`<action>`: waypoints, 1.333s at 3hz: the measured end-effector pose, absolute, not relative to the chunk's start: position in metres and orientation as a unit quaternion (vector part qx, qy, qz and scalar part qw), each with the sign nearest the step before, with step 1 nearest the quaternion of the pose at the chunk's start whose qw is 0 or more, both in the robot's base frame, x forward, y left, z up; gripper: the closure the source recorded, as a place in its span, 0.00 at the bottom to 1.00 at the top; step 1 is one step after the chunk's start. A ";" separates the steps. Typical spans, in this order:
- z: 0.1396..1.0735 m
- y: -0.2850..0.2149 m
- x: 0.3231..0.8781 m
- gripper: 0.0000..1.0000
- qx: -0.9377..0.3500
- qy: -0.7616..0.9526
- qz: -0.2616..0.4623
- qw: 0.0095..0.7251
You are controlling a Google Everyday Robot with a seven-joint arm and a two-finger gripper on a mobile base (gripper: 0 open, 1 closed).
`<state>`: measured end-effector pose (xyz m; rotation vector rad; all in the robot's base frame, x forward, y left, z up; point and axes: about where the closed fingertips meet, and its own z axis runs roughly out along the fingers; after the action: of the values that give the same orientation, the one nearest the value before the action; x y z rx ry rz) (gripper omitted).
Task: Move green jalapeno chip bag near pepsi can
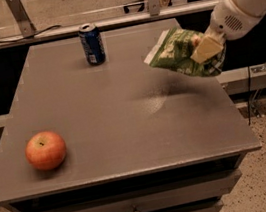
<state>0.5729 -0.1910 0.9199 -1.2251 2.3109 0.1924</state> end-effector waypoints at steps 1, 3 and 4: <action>0.952 -0.192 0.586 1.00 -0.446 0.846 0.061 0.286; 0.954 -0.187 0.587 1.00 -0.449 0.842 0.065 0.293; 0.960 -0.172 0.609 1.00 -0.430 0.842 0.079 0.315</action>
Offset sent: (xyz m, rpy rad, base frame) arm 0.0133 -0.0011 0.0297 0.0123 -0.0556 -0.0153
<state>0.6086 -0.1720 0.9603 -1.1331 2.2197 0.2083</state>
